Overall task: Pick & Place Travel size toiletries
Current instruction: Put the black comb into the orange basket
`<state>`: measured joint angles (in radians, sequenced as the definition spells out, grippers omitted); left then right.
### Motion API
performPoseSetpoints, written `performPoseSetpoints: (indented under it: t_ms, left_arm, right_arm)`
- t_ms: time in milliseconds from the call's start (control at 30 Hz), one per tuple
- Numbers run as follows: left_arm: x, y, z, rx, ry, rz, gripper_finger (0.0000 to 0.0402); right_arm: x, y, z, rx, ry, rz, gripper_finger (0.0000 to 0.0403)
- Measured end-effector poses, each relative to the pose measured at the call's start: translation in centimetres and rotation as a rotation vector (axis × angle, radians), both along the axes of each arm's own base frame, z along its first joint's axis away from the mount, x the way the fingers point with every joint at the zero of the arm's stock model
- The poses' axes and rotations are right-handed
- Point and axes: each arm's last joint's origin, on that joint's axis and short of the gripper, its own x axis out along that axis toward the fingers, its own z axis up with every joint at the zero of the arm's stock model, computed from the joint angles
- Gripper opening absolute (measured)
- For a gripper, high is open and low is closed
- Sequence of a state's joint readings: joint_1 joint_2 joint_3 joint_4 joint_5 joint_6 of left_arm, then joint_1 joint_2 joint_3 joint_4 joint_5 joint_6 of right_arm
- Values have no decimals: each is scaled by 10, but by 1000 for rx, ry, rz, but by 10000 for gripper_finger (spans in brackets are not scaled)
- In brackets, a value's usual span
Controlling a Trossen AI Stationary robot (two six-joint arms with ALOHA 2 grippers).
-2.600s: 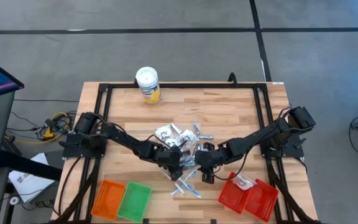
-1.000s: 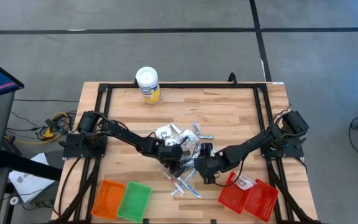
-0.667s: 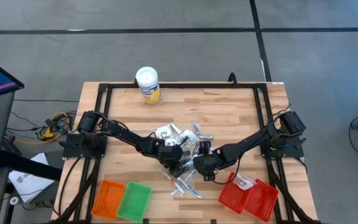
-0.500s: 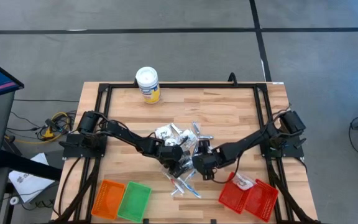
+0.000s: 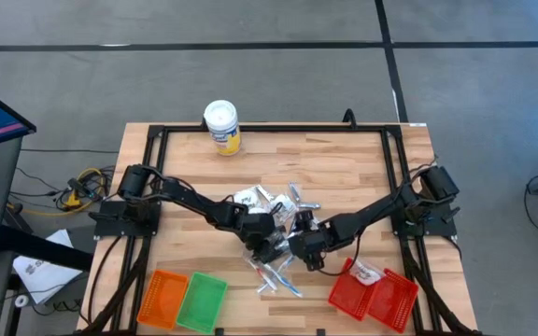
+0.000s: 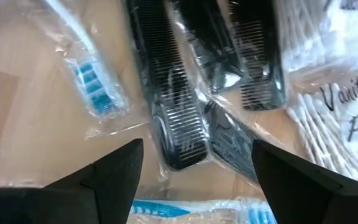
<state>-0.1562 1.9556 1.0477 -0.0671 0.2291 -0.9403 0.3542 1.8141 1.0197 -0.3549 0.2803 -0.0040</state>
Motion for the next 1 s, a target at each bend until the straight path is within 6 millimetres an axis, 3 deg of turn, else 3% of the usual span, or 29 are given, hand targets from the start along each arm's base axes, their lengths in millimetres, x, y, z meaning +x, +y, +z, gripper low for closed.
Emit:
performPoseSetpoints:
  t_ms: [233, 500, 1000]
  left_arm:
    - [0, 0, 0, -6, -3, -4, 0]
    - [0, 0, 0, -7, -5, -6, 0]
    - [1, -1, 2, -28, -25, -44, 0]
  right_arm:
    - [0, 7, -23, -6, 79, 22, 284]
    - [1, 9, -19, -38, 32, -20, 257]
    - [5, 6, -18, -30, 24, -18, 134]
